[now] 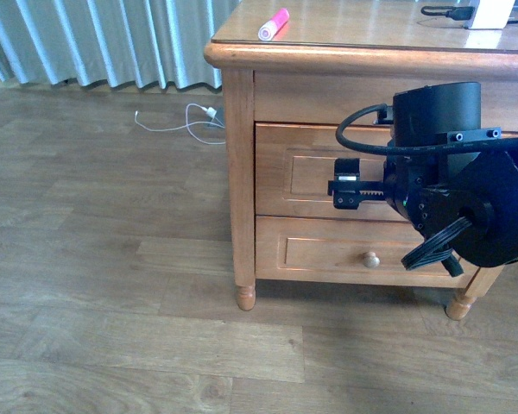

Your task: Place pink marker in drawer with both arms

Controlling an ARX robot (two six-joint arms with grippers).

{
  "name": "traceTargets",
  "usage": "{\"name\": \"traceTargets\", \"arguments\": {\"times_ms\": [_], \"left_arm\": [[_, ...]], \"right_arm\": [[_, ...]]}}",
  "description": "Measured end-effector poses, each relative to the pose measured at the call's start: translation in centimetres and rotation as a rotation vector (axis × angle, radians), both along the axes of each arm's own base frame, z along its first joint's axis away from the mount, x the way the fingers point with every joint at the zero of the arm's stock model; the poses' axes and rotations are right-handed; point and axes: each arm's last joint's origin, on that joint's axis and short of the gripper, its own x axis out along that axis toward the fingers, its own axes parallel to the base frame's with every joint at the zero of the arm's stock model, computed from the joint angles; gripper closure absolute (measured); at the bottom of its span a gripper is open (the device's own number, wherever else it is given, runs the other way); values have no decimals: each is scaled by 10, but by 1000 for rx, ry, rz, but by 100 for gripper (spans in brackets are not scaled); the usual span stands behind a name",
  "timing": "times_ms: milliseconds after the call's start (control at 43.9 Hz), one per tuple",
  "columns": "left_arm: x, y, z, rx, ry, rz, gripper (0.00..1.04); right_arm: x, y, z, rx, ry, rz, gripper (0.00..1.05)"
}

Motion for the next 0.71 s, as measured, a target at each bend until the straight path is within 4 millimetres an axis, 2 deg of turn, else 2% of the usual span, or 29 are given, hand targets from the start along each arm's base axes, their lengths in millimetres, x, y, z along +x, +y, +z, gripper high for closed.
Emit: {"name": "traceTargets", "arguments": {"times_ms": [342,706], "left_arm": [[0,0,0,0,0,0,6],[0,0,0,0,0,0,6]], "right_arm": [[3,-7,-9,6,16,3,9],[4,-5,-7,15,-5,31,57]]}}
